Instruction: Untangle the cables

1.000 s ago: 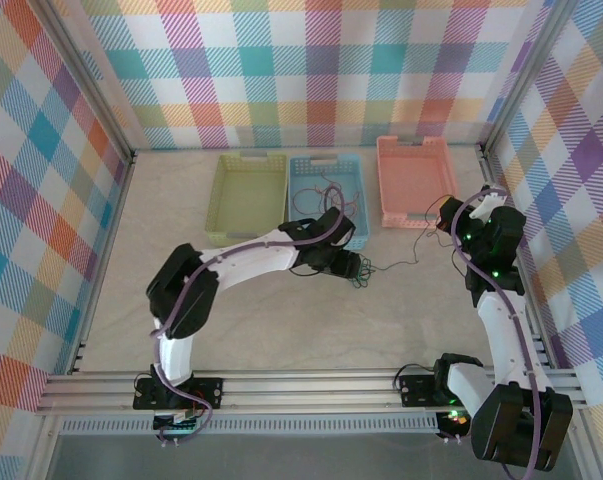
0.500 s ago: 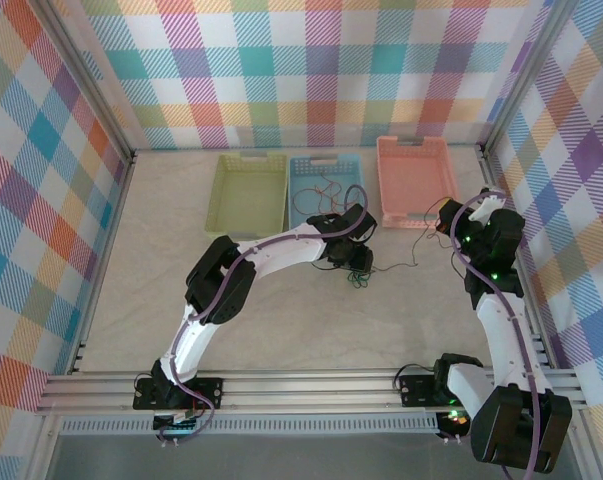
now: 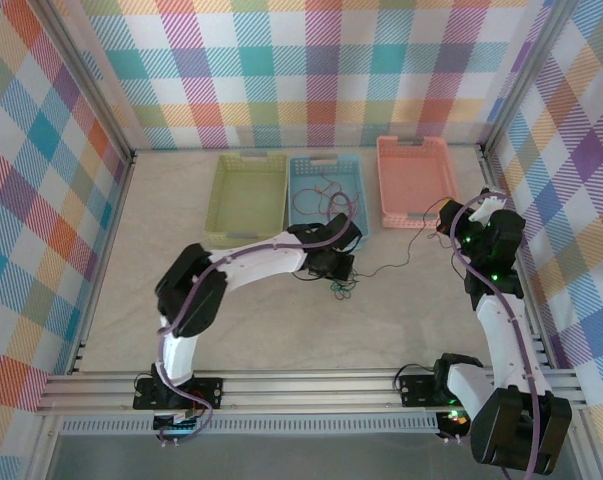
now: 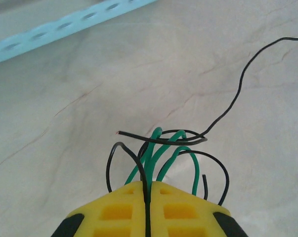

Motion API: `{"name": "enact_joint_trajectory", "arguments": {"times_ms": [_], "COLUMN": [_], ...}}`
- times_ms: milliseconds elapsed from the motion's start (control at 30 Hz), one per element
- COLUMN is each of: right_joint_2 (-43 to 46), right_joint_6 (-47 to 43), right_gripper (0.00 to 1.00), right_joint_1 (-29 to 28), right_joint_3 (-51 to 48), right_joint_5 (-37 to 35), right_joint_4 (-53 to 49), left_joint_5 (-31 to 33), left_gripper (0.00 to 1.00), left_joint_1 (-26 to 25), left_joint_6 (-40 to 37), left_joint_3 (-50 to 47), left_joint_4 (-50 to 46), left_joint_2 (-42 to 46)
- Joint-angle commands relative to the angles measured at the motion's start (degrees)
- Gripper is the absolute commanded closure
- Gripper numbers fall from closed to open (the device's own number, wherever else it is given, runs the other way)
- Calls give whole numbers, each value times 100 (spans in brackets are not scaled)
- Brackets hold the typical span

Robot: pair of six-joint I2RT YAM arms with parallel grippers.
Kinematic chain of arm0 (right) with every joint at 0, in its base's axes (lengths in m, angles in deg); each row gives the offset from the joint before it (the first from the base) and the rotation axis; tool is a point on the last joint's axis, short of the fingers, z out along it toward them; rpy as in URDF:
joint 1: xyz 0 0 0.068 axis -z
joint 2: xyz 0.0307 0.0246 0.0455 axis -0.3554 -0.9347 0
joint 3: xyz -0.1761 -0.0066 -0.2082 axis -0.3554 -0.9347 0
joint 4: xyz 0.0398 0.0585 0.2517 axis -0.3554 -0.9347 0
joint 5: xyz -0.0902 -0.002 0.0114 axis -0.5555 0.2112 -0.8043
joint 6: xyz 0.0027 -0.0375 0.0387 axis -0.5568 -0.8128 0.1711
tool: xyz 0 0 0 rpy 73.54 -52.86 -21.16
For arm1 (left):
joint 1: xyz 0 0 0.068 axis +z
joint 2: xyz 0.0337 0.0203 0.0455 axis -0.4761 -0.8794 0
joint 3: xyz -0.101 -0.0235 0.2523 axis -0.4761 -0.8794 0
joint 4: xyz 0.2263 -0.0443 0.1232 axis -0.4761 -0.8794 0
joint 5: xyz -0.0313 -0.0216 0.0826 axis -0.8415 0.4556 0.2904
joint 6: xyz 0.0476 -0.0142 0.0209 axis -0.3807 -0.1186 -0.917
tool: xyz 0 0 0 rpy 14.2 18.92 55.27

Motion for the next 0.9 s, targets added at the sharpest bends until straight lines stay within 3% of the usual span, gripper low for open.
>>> {"name": "enact_joint_trajectory", "arguments": {"times_ms": [0, 200, 400, 633, 867], "right_joint_2": [107, 186, 169, 72, -6], "right_joint_6": [-81, -79, -108, -282, -526], "right_gripper": [100, 100, 100, 100, 100], "right_joint_1": [-9, -5, -9, -6, -5], "right_joint_3": [-52, -100, -116, -106, -57], "right_joint_5": [-34, 21, -22, -357, -849], "right_joint_4": [251, 243, 224, 131, -169], "left_joint_5": [387, 710, 974, 1239, 1404], "left_gripper": [94, 94, 93, 90, 88], "left_joint_1": [-47, 129, 659, 1286, 1723], "left_joint_6": [43, 164, 313, 379, 470], "left_joint_3": [-638, -2126, -3210, -3663, -3887], "left_joint_4": [33, 26, -343, -1042, -1310], "left_joint_2": [971, 2498, 4314, 5888, 6718]}}
